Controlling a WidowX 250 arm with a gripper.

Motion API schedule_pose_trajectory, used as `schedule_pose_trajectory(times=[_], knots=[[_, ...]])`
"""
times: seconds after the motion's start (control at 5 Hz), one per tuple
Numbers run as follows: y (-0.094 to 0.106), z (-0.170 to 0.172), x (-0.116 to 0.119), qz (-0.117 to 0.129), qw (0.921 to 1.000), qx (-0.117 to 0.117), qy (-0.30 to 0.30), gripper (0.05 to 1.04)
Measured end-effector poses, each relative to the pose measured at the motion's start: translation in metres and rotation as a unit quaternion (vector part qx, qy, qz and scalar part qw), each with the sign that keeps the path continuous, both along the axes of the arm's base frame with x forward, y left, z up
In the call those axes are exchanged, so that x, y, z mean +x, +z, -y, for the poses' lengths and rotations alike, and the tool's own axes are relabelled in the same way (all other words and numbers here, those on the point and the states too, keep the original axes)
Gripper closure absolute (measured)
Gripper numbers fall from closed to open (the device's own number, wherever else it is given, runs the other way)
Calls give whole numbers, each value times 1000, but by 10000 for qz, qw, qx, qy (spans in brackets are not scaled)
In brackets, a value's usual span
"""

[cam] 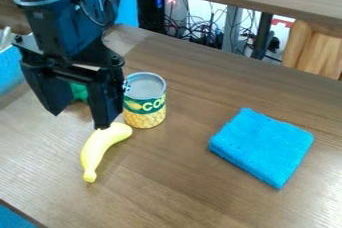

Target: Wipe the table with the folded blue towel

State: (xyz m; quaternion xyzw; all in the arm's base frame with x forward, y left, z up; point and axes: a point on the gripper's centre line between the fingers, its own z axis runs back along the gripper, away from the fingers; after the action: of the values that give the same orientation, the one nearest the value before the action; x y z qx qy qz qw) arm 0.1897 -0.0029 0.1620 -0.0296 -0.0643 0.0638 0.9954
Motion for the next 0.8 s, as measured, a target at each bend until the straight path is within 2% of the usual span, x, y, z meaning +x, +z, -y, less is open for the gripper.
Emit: schedule_pose_trajectory(times=[0.2,0.4,0.6,0.8], knots=[[-5,0,0,-75,10000,-6,-28,83],[-24,11,40,-30,9989,-346,-326,83],[-31,21,80,267,9972,-406,-563,83],[-47,47,118,659,9926,-464,-913,83]])
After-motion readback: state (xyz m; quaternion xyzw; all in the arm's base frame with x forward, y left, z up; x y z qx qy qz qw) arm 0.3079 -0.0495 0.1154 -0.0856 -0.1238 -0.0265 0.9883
